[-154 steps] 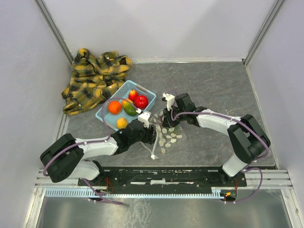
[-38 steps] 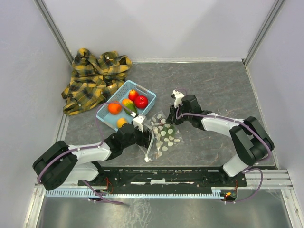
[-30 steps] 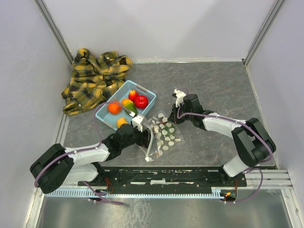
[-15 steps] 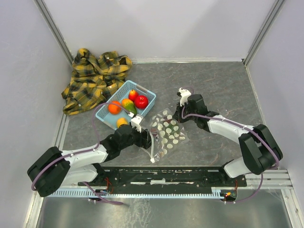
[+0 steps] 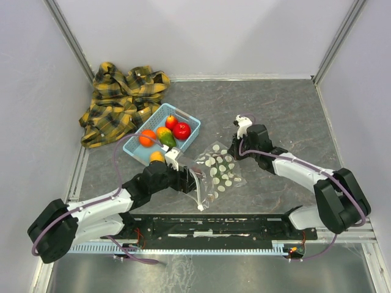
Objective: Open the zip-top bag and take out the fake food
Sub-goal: Pick up the fake fruit from the zipper food storage bag, then place the fake fruit in the bin.
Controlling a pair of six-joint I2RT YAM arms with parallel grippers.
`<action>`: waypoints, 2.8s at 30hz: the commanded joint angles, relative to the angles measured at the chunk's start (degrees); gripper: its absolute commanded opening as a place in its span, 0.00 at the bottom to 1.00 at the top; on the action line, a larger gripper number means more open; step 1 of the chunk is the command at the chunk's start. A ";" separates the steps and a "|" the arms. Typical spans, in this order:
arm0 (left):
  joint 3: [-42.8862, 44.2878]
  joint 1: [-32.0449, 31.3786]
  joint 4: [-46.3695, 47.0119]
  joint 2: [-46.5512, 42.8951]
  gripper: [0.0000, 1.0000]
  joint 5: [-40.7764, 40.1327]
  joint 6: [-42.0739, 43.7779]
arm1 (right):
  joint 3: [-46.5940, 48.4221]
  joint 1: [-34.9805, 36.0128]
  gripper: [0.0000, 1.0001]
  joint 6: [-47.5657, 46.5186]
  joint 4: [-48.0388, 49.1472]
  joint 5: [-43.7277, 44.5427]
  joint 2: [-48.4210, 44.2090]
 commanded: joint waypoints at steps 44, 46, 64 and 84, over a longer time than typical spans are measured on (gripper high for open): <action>5.11 4.93 -3.75 -4.75 0.38 13.39 -11.43 | -10.59 -3.21 0.02 4.44 7.34 10.87 -15.84; 6.03 5.41 -7.13 -5.18 0.38 12.59 -9.48 | -10.59 -3.33 0.02 4.51 7.31 10.94 -15.63; 13.97 7.21 -25.64 -11.98 0.37 7.79 -1.61 | -10.91 -4.15 0.03 4.95 6.59 13.40 -16.17; 21.81 15.28 -30.06 -9.77 0.36 -1.53 4.07 | -10.95 -4.61 0.03 4.90 6.75 12.63 -16.04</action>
